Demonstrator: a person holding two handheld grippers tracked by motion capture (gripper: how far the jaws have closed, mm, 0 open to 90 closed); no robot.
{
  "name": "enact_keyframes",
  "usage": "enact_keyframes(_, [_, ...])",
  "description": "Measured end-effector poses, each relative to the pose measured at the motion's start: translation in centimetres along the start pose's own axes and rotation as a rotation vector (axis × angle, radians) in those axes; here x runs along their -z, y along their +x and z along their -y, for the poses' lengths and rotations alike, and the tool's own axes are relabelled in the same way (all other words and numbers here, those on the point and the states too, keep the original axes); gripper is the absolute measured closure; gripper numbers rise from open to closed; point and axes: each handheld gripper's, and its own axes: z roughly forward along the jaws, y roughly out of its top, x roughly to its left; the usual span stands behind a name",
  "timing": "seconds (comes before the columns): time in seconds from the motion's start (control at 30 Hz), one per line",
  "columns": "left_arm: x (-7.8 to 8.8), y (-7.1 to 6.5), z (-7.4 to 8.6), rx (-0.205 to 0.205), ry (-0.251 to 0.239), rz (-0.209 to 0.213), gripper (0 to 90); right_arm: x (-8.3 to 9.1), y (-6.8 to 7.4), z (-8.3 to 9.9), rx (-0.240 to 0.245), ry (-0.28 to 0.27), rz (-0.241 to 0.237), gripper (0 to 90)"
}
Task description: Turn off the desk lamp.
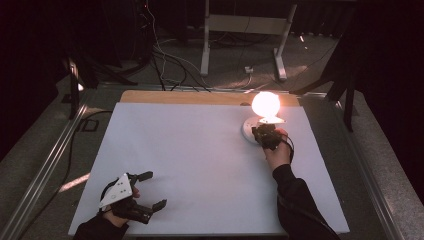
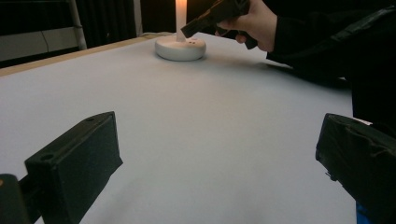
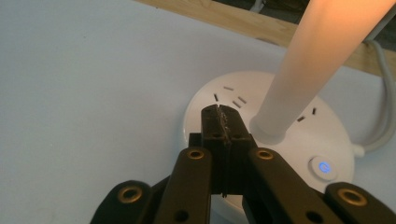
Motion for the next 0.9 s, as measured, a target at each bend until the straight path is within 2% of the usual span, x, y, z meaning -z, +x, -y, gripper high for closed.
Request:
enact_keyframes(0.3, [0.0,0.0,0.0,0.0,0.001,0.0,0.5,0.6,-0.3,-0.4,0.0,-0.003,-0.005,89.9])
enact_keyframes(0.9, [0.0,0.1,0.0,0.002,0.0,0.0,0.5,-0.9,-0.5,0.5,-0.018,0.031,-0.008,89.8])
